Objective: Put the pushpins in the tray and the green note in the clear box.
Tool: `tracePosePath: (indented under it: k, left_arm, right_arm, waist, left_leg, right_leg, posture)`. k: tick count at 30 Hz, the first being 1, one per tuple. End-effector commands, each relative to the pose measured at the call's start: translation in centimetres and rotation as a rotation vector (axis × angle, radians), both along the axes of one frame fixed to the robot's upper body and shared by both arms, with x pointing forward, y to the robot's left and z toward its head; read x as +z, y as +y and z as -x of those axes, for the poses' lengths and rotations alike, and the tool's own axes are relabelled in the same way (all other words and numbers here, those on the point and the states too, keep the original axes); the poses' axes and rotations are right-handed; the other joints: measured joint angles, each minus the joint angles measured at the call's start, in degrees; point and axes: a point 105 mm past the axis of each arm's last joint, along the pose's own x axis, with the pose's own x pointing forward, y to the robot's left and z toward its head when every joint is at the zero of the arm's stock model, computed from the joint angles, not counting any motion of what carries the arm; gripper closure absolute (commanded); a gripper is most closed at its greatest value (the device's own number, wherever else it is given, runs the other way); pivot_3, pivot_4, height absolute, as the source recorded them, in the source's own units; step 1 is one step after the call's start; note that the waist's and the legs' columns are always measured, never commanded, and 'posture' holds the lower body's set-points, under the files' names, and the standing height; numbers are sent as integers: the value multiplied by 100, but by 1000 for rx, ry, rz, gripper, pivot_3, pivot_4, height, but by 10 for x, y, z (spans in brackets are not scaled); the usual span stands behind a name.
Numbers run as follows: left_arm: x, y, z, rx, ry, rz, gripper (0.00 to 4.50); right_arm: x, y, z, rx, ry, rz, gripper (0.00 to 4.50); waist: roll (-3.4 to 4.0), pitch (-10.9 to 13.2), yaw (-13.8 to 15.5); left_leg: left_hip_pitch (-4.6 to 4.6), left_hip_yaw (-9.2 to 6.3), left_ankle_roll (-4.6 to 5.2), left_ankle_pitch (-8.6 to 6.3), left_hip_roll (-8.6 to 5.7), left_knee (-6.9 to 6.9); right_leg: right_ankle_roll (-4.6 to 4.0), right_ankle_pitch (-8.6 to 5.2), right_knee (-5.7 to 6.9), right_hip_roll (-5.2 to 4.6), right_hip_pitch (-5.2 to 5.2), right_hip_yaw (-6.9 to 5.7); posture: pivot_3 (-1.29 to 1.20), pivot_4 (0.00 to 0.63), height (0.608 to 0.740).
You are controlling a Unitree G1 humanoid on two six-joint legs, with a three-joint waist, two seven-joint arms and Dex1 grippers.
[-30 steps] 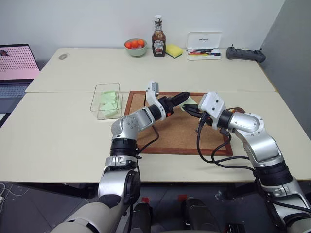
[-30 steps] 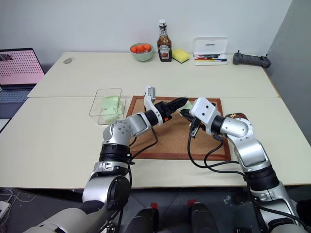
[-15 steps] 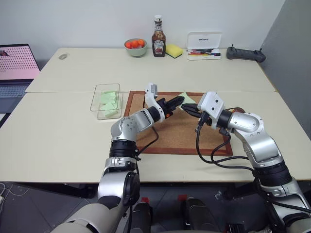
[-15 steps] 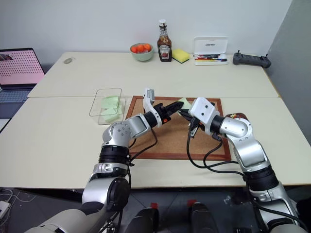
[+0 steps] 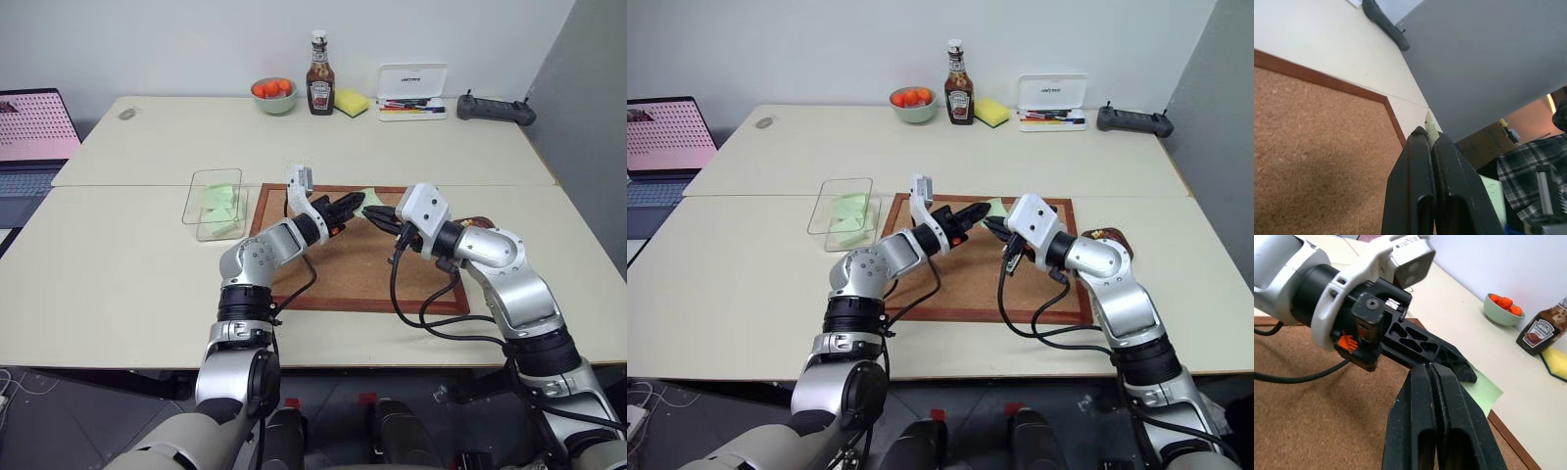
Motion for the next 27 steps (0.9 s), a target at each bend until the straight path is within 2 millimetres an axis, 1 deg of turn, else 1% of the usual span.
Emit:
tracePosePath:
  k: [1,4,11,19,27]
  left_arm:
    - [13,0,4,5,-99,-22,4456]
    - [9,0,5,16,-132,-65,4456]
    - [0,1,5,53,-171,-131,4456]
    - [-1,4,2,81,-195,-162,4456]
    - [-5,6,2,88,-201,-182,4456]
  right_arm:
    - [19,-10,-6,-61,-24,-98,4500]
    - [23,-17,-11,-113,9,-179,4500]
    - [28,-25,-15,-177,81,-299,4500]
    - [31,-31,-18,-231,160,-416,4500]
    - [33,-38,-19,-264,201,-487,4500]
  waist:
    - [0,0,0]
    - [0,0,2]
    - [0,0,2]
    - [0,0,0]
    - [0,0,-1]
  left_leg:
    - [0,0,0,0,0,0]
    - [0,1,0,0,0,0]
    - [0,1,1,0,-1,0]
    - [0,1,2,-1,0,0]
    - [-1,1,3,-1,0,0]
  right_leg:
    - [0,0,1,0,0,1]
    - [0,0,1,0,0,2]
    - [-1,0,1,0,0,2]
    - [-1,0,1,0,0,1]
    - [-1,0,1,0,0,0]
  posture:
    - [0,150,740]
    - [0,150,740]
    - [0,150,740]
    - [0,150,740]
    - [0,150,740]
